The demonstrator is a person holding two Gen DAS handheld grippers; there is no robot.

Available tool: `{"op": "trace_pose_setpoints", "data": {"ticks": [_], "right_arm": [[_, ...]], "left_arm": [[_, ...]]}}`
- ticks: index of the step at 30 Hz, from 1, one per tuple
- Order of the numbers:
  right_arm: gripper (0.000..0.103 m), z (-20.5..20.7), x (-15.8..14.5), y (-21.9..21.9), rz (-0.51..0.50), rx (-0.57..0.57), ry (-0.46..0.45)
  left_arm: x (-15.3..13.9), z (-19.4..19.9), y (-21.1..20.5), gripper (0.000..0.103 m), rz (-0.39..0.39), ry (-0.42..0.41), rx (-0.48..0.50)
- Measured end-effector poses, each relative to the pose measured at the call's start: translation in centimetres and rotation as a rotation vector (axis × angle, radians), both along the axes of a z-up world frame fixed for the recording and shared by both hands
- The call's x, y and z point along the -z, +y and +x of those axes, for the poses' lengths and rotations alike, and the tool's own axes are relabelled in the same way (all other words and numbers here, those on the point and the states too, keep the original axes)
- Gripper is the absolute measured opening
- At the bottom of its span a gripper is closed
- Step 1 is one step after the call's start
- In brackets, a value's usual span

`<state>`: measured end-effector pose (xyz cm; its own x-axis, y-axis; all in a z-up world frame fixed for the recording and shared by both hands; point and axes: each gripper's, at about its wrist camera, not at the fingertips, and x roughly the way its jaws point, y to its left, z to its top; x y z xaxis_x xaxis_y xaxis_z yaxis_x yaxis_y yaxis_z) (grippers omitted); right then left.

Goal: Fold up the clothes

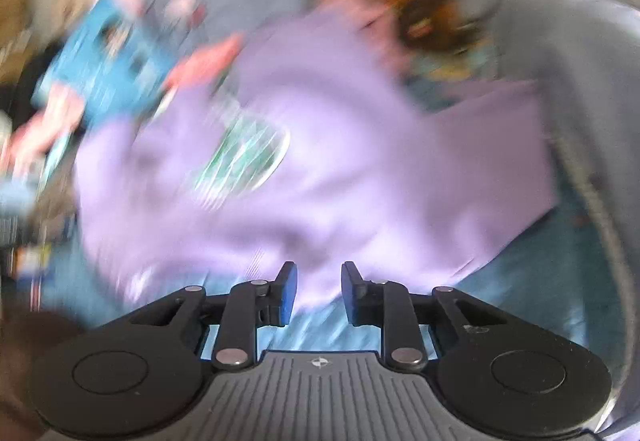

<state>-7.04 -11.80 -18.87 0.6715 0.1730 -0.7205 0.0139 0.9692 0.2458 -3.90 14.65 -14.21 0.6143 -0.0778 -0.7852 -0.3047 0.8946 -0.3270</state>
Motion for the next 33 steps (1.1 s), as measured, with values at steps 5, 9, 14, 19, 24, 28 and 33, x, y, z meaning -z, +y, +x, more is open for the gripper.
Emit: {"op": "trace_pose_setpoints", "data": {"ticks": [5, 9, 14, 19, 24, 28, 33], "right_arm": [[0.027, 0.3, 2.4, -1.7, 0.287, 0.13, 0.061], [0.028, 1.1, 4.1, -3.2, 0.456, 0.255, 0.053], [0.007, 0.5, 5.5, -4.0, 0.598, 0.349, 0.058], [0.005, -1.6, 1.3, -4.0, 0.618, 0.21, -0.023], [0.0, -5.9, -4.5, -4.5, 0.537, 0.004, -0.156], [0.0, -7.3, -1.5, -5.0, 0.397, 0.068, 0.046], [0.005, -6.9, -0.2, -3.3, 0.406, 0.054, 0.06]], "left_arm": [[0.1, -0.1, 0.2, 0.095, 0.003, -0.006, -0.008], [0.1, -0.2, 0.0, 0.097, 0.019, -0.017, -0.005], [0.1, -0.1, -0.4, 0.098, 0.037, -0.02, 0.01], [0.2, -0.1, -0.3, 0.098, 0.035, -0.016, 0.009], [0.2, -0.1, -0.2, 0.098, 0.029, -0.019, 0.007], [0.1, -0.2, -0.2, 0.098, 0.027, -0.021, 0.003], [0.0, -0.5, 0.2, 0.098, 0.018, -0.024, -0.019]]}}
